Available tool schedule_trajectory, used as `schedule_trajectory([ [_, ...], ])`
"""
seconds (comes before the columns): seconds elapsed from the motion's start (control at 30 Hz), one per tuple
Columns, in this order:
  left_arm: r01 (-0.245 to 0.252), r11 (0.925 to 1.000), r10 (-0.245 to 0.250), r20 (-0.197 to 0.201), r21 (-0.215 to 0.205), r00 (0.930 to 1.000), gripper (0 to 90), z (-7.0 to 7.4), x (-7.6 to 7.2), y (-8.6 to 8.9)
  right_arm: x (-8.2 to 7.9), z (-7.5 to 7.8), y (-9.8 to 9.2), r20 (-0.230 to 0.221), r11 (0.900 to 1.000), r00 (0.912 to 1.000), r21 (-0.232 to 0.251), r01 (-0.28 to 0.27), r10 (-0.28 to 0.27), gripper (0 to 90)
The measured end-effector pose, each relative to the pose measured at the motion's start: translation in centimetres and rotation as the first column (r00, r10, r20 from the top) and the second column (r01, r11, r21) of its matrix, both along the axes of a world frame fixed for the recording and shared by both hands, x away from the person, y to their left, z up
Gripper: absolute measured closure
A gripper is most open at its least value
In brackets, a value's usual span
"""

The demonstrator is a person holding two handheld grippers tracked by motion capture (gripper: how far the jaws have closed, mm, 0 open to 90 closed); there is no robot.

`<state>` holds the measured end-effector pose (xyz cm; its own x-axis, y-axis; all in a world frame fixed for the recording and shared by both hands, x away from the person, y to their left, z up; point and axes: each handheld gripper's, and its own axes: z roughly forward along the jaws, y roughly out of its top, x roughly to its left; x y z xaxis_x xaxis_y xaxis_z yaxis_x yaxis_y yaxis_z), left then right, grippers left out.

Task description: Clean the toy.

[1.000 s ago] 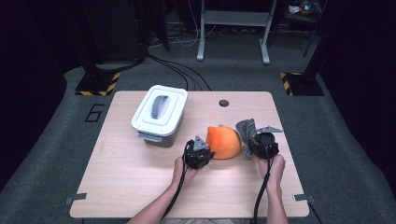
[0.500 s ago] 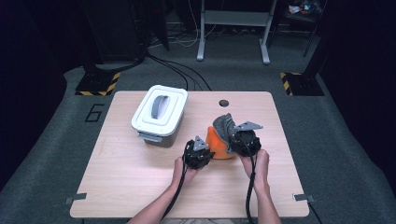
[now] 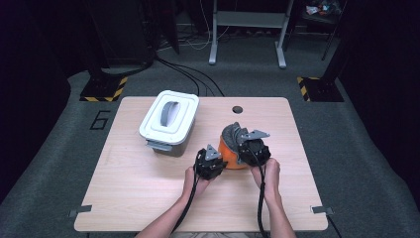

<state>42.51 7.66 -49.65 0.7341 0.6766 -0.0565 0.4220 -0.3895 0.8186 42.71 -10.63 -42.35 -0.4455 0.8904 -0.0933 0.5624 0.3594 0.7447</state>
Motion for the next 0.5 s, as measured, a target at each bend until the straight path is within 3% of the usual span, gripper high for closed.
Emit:
schedule_trajectory([
  [0.5,0.005,1.0000,-0.005,-0.002,-0.003,1.0000,78.2,0.0,-0.1,-0.1,0.7,-1.4,-3.4,-0.044,0.994,0.9935,0.037,0.106,-0.105,72.6],
])
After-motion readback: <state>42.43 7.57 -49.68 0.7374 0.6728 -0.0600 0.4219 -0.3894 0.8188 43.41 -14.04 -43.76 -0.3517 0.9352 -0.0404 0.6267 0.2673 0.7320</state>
